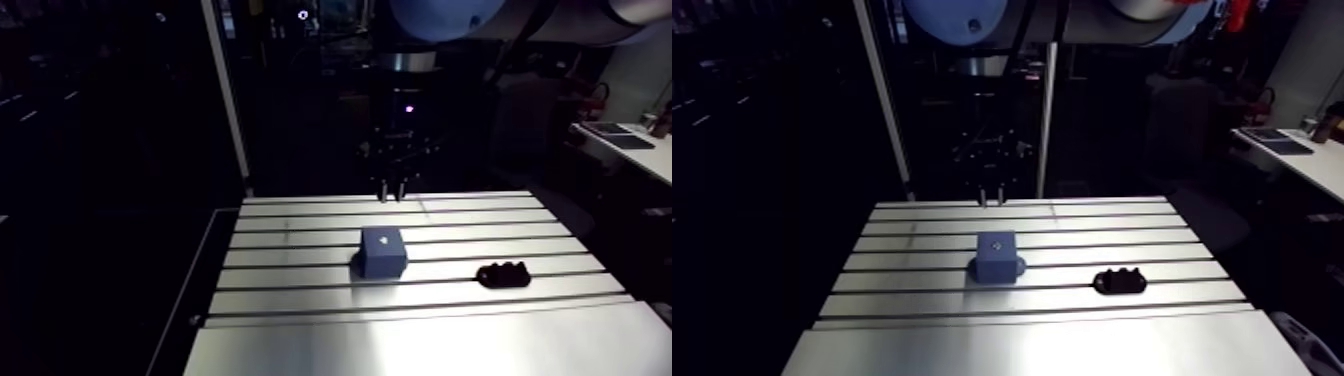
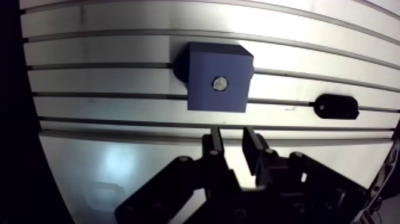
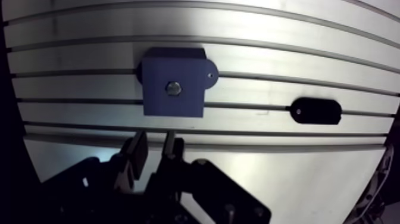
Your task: Pick up the M10 bolt and insert it into the hex recess until seated.
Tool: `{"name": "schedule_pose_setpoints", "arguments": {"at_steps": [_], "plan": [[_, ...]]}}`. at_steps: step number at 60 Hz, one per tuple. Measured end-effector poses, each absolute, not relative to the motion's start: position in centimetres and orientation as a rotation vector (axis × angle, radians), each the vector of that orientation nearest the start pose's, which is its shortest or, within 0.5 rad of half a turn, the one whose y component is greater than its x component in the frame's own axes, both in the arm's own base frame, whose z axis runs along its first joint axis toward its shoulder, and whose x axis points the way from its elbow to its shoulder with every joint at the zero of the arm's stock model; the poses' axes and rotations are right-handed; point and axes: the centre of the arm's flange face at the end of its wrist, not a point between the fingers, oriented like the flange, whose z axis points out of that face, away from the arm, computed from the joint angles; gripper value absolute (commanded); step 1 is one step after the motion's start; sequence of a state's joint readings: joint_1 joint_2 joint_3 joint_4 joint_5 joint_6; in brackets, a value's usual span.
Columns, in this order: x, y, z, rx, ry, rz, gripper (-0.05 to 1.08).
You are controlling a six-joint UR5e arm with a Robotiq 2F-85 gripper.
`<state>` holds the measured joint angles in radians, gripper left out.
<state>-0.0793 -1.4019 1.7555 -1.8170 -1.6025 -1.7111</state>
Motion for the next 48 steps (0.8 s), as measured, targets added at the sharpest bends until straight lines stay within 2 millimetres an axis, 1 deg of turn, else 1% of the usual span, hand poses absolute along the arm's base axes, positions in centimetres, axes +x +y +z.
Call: {"name": "schedule_pose_setpoints", "arguments": {"at_steps": [18, 34, 36, 41, 48], "plan": [[-53.3, -8.5, 39.7, -0.085, 2.996, 0.056, 0.0], [-53.0, -8.3, 44.8, -0.08, 2.961, 0.081, 0.0], [-53.0, -8.2, 45.9, -0.079, 2.959, 0.084, 0.0], [-52.9, -8.1, 47.4, -0.08, 2.958, 0.089, 0.0], [-52.6, -8.1, 48.5, -0.083, 2.968, 0.093, 0.01]]}}
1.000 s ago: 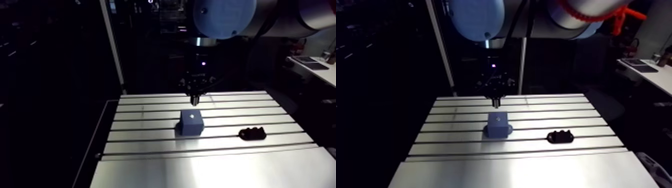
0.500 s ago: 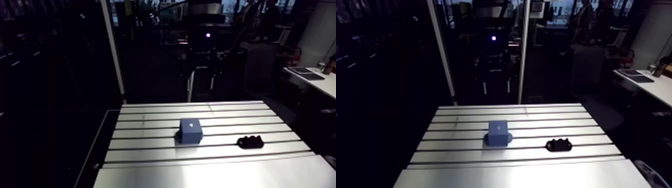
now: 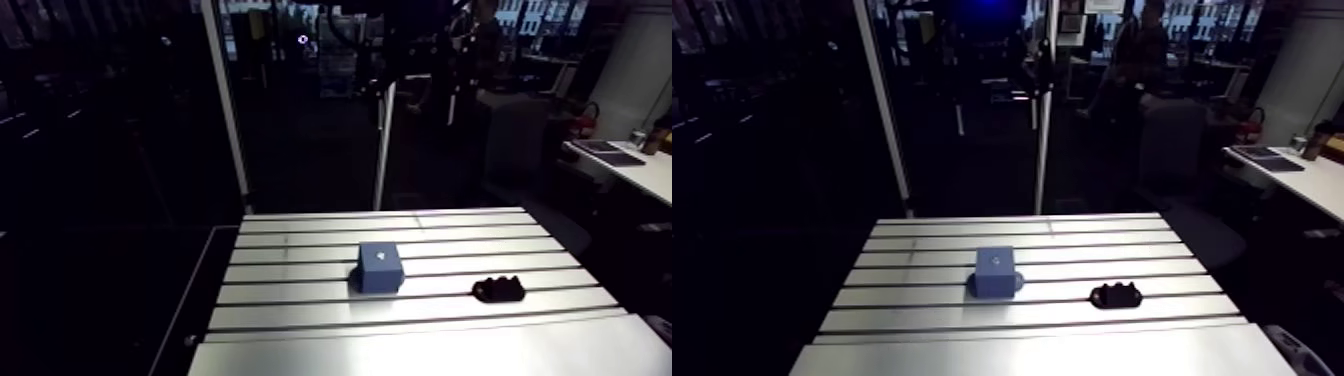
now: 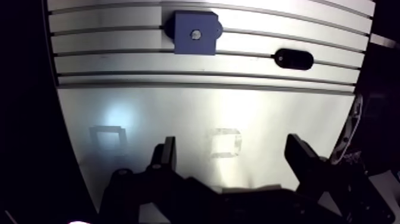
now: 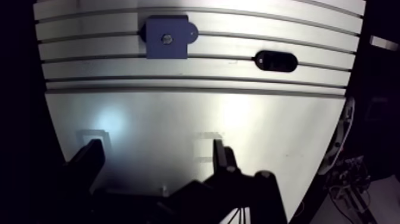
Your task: Pick up the M10 bolt and insert it into the hex recess until seated.
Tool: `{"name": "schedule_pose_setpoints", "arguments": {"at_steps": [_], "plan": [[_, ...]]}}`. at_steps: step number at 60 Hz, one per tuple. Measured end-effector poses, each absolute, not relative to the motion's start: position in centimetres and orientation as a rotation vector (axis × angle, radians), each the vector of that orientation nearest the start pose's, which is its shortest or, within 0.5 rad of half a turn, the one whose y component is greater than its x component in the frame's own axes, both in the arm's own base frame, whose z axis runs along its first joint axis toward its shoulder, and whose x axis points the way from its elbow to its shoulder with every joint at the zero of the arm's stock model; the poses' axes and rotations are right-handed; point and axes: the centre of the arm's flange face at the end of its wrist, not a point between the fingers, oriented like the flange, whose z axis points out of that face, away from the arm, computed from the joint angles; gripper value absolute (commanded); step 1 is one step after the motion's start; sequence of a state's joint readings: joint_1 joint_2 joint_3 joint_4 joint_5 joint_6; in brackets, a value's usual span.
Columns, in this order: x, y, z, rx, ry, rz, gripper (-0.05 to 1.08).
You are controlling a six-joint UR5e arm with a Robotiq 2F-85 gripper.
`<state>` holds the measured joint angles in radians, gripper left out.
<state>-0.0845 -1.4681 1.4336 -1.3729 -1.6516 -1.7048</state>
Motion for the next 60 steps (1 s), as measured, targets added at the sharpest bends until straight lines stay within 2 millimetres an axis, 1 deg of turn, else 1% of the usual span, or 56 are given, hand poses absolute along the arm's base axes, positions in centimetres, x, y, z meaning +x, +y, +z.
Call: {"name": "schedule_pose_setpoints", "arguments": {"at_steps": [11, 16, 23, 30, 38, 49, 60], "plan": [[-51.8, -8.3, 50.3, -0.089, 3.018, 0.101, 0.01], [-51.1, -8.5, 51.4, -0.092, 3.049, 0.099, 0.01], [-49.9, -8.6, 52.3, -0.093, 3.078, 0.093, 0.01], [-48.8, -8.7, 52.5, -0.093, 3.096, 0.089, 0.01], [-48.3, -8.7, 52.3, -0.092, 3.105, 0.084, 0.01], [-48.0, -8.8, 52.2, -0.091, 3.11, 0.077, 0.01], [-48.2, -8.8, 52.0, -0.089, 3.109, 0.066, 0.01]]}}
